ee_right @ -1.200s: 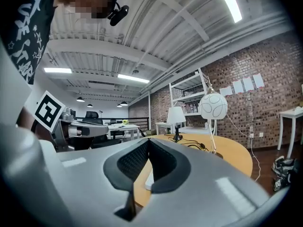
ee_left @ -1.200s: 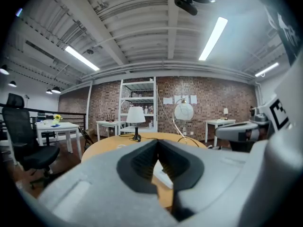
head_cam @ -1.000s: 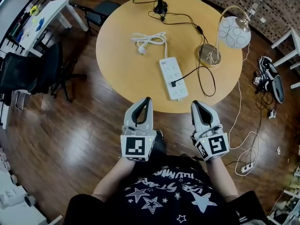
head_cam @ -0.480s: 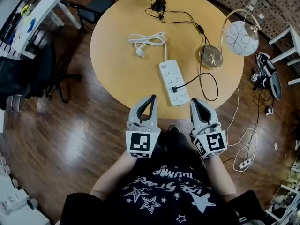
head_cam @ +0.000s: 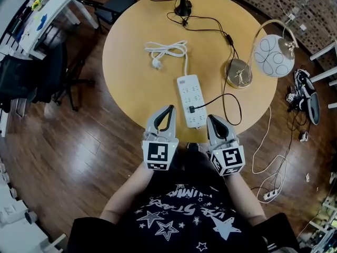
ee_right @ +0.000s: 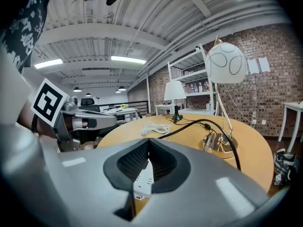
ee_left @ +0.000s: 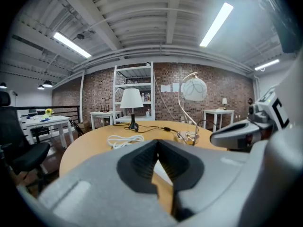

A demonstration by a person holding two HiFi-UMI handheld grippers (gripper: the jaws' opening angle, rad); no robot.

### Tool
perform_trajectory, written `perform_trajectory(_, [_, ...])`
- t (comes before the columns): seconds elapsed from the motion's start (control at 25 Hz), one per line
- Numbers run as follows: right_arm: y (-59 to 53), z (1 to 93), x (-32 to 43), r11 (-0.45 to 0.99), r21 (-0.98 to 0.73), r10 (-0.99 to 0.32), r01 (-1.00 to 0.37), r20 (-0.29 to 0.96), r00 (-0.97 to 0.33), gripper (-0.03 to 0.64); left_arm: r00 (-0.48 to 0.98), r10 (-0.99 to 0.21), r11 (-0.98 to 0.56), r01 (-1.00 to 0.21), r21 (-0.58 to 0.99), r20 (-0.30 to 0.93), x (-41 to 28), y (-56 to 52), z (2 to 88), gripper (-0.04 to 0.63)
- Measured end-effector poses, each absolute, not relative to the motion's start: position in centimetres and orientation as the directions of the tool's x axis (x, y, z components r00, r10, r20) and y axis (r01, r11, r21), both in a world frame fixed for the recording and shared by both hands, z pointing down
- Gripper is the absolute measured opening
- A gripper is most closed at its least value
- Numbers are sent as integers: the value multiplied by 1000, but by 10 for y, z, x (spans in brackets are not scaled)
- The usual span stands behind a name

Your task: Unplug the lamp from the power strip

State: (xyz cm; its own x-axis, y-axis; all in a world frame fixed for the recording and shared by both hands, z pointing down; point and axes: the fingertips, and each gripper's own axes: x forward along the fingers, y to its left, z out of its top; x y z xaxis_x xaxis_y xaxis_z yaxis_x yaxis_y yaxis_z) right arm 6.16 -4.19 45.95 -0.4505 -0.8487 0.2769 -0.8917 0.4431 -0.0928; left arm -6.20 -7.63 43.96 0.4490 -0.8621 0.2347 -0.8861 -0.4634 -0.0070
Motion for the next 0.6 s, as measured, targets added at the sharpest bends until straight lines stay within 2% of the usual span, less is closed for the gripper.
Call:
perform_trajectory(0.28, [-51, 486, 44, 531, -66, -790, -845, 322, -522, 9, 470, -831, -487, -873, 18, 297, -38, -95, 475, 5])
perform_trajectory(0.44, [-52, 508, 32, 591, -53, -729, -805, 391, -562, 11, 480, -813, -509, -861, 0, 330, -26, -107, 493, 5])
perform_trajectory(0.52, [-53, 514, 25, 619, -70, -695, -782, 413, -588, 78, 479, -806, -514, -858, -9, 346, -22, -113, 501, 5])
perform_trajectory(0.6, [-55, 520, 21, 635, -72, -674, -769, 434, -598, 87, 469, -804, -514, -857, -29, 366, -21, -119, 508, 5])
